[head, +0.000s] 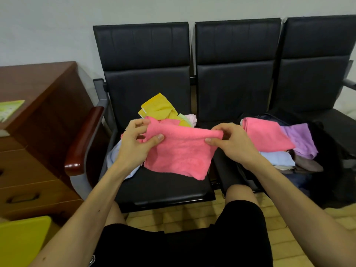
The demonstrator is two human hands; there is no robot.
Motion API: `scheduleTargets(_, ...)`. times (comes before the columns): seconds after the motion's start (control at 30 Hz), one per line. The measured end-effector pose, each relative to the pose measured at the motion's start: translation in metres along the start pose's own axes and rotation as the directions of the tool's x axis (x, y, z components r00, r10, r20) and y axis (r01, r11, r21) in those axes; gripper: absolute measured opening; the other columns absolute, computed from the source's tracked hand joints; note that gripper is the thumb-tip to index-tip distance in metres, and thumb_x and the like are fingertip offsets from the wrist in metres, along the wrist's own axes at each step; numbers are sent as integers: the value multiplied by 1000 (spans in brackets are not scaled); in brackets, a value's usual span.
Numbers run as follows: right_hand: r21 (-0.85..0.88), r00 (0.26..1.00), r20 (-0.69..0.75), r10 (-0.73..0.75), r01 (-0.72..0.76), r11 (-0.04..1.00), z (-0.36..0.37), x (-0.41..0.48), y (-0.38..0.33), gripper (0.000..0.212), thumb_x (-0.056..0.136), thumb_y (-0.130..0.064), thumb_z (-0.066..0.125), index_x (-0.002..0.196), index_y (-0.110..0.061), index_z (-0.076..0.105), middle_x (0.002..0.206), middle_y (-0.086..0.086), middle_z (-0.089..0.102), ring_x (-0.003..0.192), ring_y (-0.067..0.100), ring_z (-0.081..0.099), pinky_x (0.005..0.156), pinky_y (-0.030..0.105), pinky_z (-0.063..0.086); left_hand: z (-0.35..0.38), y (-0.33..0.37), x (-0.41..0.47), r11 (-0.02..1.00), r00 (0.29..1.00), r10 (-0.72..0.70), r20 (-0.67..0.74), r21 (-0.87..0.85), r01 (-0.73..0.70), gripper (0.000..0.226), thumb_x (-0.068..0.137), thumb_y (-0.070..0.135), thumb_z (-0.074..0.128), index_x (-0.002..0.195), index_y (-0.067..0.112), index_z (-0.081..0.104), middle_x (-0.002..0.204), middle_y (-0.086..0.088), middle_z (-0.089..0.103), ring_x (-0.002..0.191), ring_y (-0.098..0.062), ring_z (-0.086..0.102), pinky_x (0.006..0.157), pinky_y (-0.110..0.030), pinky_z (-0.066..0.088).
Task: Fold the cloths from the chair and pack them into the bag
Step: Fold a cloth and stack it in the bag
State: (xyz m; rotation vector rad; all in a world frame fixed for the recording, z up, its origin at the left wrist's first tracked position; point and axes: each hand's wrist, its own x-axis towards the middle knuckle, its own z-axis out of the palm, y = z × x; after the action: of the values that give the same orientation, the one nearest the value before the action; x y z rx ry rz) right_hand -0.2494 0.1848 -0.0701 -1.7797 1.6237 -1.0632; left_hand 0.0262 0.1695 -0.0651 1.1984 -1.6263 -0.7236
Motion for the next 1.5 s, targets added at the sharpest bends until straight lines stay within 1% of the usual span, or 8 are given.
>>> scheduleTargets(0.17, 376, 984, 175, 47, -110, 920, -11, -19, -1, 12, 89, -13, 69, 100, -17, 68, 101, 0, 70, 91, 9, 67, 78, 21, 54, 5, 20, -11, 992, 995, 69, 66, -111, -61, 28, 82, 36, 73, 100, 15, 72, 98, -10, 70, 93, -27, 65, 80, -38, 54)
scheduleTargets(0.3, 724, 963, 241, 121, -262, 638, -6, -38, 8, 16, 78, -20, 77, 93, -15, 72, 90, 2, 72, 87, 15, 68, 82, 32, 53, 16, 33, -17, 986, 990, 86, 113, -152, -69, 6, 93, 21, 68, 98, 23, 67, 84, 19, 69, 80, 2, 62, 71, -16, 48)
scheduleTargets(0.5, 813, 830, 476, 292, -541, 215, 39, -87, 19, 51, 57, -24, 94, 102, -9, 73, 102, 12, 76, 89, 22, 74, 70, 35, 61, 43, 24, -20, 992, 974, -66, 219, -92, 88, 59, 90, 47, 65, 142, 31, 44, 134, 21, 53, 123, 1, 50, 109, -25, 36)
scheduleTargets(0.63, 837, 843, 343, 414, -475, 272, 45, -91, 26, 42, 70, -15, 75, 111, -8, 64, 99, 8, 77, 87, 20, 75, 66, 32, 60, 59, 15, -22, 972, 945, -196, 262, -74, 222, 59, 91, 21, 69, 124, 53, 31, 112, 38, 40, 88, 36, 44, 75, 8, 32)
scheduleTargets(0.9, 772, 808, 171, 564, -466, 433, 27, -104, 91, 29, 93, -19, 66, 119, -7, 62, 98, 2, 77, 83, 7, 73, 64, 20, 56, 121, -8, -17, 936, 837, -287, 465, -47, 348, 83, 82, 13, 78, 141, 39, 26, 120, 29, 48, 90, 26, 54, 71, -1, 45)
scheduleTargets(1.07, 653, 792, 66, 607, -494, 574, 21, -133, 147, 70, 74, -62, 75, 131, -24, 58, 126, -9, 67, 114, 1, 62, 102, 27, 49, 194, -27, -20, 923, 753, -325, 572, 18, 385, 66, 77, 11, 83, 124, 40, 45, 118, 13, 64, 103, 4, 64, 75, -10, 49)
scheduleTargets(1.2, 624, 765, -64, 641, -470, 624, -23, -123, 197, 28, 90, -22, 68, 117, -26, 62, 117, -9, 70, 102, -8, 64, 92, 16, 48, 260, -21, -5, 910, 698, -357, 621, 63, 409, 72, 75, 11, 85, 127, 33, 40, 120, 6, 62, 94, 7, 64, 74, -12, 50)
scheduleTargets(1.5, 309, 839, -250, 482, -403, 861, -231, 20, 307, 28, 98, -27, 59, 126, -21, 61, 119, -3, 70, 109, 12, 65, 99, 34, 51, 456, 43, 107, 979, 887, -124, 446, -92, 183, 86, 68, 14, 90, 129, 18, 30, 117, 17, 41, 113, -8, 46, 96, -14, 35)
